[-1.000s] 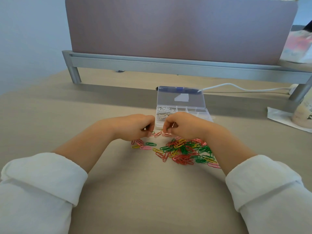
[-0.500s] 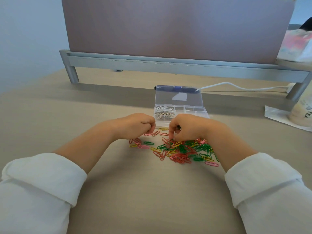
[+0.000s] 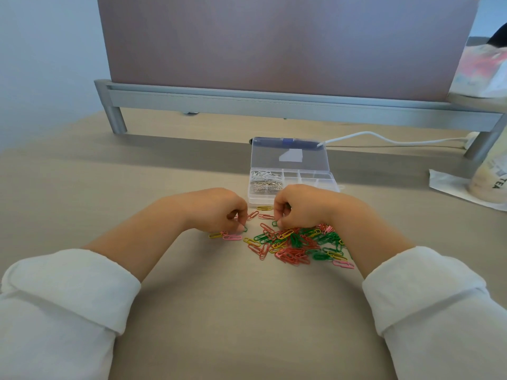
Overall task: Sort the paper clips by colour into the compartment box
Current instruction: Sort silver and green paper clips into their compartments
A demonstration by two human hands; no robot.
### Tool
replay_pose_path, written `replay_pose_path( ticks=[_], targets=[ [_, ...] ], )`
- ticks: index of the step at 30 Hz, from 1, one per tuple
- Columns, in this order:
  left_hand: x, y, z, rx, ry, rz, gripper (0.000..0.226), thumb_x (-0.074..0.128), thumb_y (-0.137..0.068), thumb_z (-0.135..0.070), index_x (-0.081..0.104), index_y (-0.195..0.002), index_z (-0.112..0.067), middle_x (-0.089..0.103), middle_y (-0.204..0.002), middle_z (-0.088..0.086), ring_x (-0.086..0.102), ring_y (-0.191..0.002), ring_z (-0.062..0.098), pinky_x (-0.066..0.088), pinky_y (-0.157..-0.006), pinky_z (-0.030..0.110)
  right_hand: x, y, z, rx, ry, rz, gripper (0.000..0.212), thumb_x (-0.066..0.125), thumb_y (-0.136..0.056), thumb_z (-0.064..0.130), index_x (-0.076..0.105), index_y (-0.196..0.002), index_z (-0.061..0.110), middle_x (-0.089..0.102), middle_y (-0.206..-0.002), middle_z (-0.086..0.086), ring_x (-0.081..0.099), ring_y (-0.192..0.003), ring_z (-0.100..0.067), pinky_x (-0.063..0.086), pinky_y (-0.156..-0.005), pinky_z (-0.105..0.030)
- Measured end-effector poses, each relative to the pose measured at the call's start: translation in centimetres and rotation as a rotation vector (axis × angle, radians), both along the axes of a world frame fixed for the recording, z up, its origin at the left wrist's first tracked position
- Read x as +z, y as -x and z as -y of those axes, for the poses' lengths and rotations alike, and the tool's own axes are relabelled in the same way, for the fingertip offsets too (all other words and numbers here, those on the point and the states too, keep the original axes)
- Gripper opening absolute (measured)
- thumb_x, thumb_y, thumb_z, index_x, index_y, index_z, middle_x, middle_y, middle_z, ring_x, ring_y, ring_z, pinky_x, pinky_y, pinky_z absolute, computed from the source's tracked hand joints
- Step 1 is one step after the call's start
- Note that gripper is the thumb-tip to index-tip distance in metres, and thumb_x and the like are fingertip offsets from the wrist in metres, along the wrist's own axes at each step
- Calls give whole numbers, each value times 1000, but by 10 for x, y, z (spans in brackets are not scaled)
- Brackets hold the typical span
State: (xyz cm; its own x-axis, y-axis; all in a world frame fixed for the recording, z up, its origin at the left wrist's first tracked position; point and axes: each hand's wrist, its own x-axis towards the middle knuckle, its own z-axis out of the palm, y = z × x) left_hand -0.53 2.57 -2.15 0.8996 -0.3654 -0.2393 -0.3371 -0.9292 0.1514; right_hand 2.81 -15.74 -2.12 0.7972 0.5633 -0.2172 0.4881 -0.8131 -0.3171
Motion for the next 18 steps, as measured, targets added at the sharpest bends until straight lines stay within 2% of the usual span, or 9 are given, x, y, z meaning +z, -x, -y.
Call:
replay_pose_path(
  ticks=[3,6,8,10,12,14,16,18],
  targets=[
    [-2,-1,5,32,9,-2,14,38,-98,-27,43,-91,-17,40,-71,-11,42,-74,17,30,-58,25,-1,-2,0,-7,-29,17,12,58,-87,14,54,-82,23,48,-79,13,49,-80,-12,34,-59,-16],
    [-2,-1,8,56,127,-2,17,29,-100,-25,34,-88,-15,41,-71,-5,38,-63,13,29,-54,23,3,-1,0,-2,-76,-7,17,49,-91,9,53,-98,23,49,-80,11,49,-80,-12,34,-59,-15],
    [-4,-1,10,37,188,-3,12,29,-100,-22,34,-90,-16,43,-72,-4,40,-66,17,32,-54,21,6,1,0,7,-78,-41,29,42,-90,3,58,-106,22,49,-77,11,47,-73,-6,35,-60,-17],
    [-5,-2,12,28,246,-18,8,30,-99,-14,37,-98,-19,48,-72,-5,42,-67,17,35,-56,21,8,4,2,-9,-100,-77,31,40,-87,-1,62,-93,19,50,-73,9,46,-67,-3,35,-59,-20],
    [-4,-3,14,21,272,-44,25,29,-96,-5,44,-107,-22,55,-76,-8,44,-63,9,37,-55,16,10,7,4,-38,-151,-102,29,39,-85,-1,57,-73,18,51,-67,6,46,-61,-4,35,-57,-21],
    [-3,-4,15,27,274,-52,34,29,-92,1,52,-104,-21,58,-81,-9,44,-64,4,36,-55,13,9,9,5,-56,-211,-105,30,39,-84,0,50,-63,18,47,-63,6,43,-58,-6,33,-57,-22],
    [-3,-3,18,57,287,-44,31,32,-90,2,53,-90,-20,55,-80,-8,46,-68,9,38,-58,14,8,12,7,-29,-207,-89,26,45,-87,10,52,-64,20,45,-65,7,44,-64,-8,34,-60,-23],
    [-1,0,21,91,313,-12,30,34,-88,0,52,-78,-22,51,-74,-5,47,-73,15,41,-63,25,7,15,10,25,-157,-83,12,60,-86,26,57,-74,22,42,-63,9,42,-61,-7,33,-58,-22]
  ],
)
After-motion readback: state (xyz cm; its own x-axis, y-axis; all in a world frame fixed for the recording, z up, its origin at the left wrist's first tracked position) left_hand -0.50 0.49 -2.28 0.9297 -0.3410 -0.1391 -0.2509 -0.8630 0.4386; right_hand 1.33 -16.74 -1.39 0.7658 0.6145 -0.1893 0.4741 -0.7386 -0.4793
